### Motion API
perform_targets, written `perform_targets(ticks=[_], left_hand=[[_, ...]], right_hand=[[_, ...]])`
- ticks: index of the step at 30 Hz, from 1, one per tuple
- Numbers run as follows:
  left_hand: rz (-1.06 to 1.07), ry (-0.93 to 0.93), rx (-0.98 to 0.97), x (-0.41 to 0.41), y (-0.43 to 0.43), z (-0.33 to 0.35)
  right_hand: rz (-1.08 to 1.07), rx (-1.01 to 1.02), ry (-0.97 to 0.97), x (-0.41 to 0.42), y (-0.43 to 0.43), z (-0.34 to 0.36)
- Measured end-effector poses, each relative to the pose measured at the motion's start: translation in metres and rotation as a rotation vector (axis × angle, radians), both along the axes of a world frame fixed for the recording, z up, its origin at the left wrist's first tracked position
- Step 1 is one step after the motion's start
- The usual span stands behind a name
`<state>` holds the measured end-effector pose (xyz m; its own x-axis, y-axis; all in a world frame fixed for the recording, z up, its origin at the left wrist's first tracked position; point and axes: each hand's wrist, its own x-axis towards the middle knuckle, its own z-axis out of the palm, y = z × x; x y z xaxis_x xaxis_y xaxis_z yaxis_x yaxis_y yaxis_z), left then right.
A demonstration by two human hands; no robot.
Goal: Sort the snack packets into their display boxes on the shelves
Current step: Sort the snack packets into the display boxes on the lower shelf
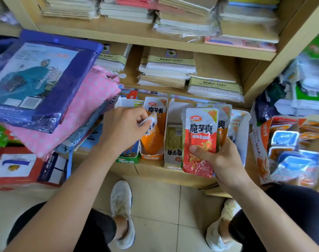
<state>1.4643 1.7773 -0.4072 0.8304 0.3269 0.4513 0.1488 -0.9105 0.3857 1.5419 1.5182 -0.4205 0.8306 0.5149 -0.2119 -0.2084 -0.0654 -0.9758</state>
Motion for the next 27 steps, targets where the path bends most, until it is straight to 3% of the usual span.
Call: perform_targets(ticks=[3,7,12,15,17,20,22,27], left_hand=[[0.167,-0.124,-0.046,0.005,0.000,0.002],[0.287,-0.036,-0.091,0.015,0.003,-0.004],[0.296,0.066,-0.196,0.011,-0.004,-0.008],[0.216,-0.095,-0.222,-0.002,-0.022,-0.003],[0.111,-0.189,-0.366,-0.015,-0.049,0.002],[-0.054,-0.017,-0.766,-0.037,-0.100,0.007],[-0.042,0.029,-0.957,-0.047,-0.128,0.005],[0.042,0.037,-1.009,-0.066,-0.156,-0.005]], right_hand=[[-0.004,-0.010,0.009,0.000,-0.001,-0.002],[-0.001,-0.011,0.003,-0.001,0.000,-0.002],[0.027,0.044,0.021,-0.004,-0.003,0.002],[0.057,0.102,0.062,-0.009,-0.010,0.003],[0.096,0.152,0.103,-0.014,-0.017,0.006],[0.153,0.242,0.187,-0.025,-0.024,0.008],[0.159,0.247,0.156,-0.034,-0.028,0.007],[0.214,0.154,-0.046,-0.058,-0.039,-0.002]])
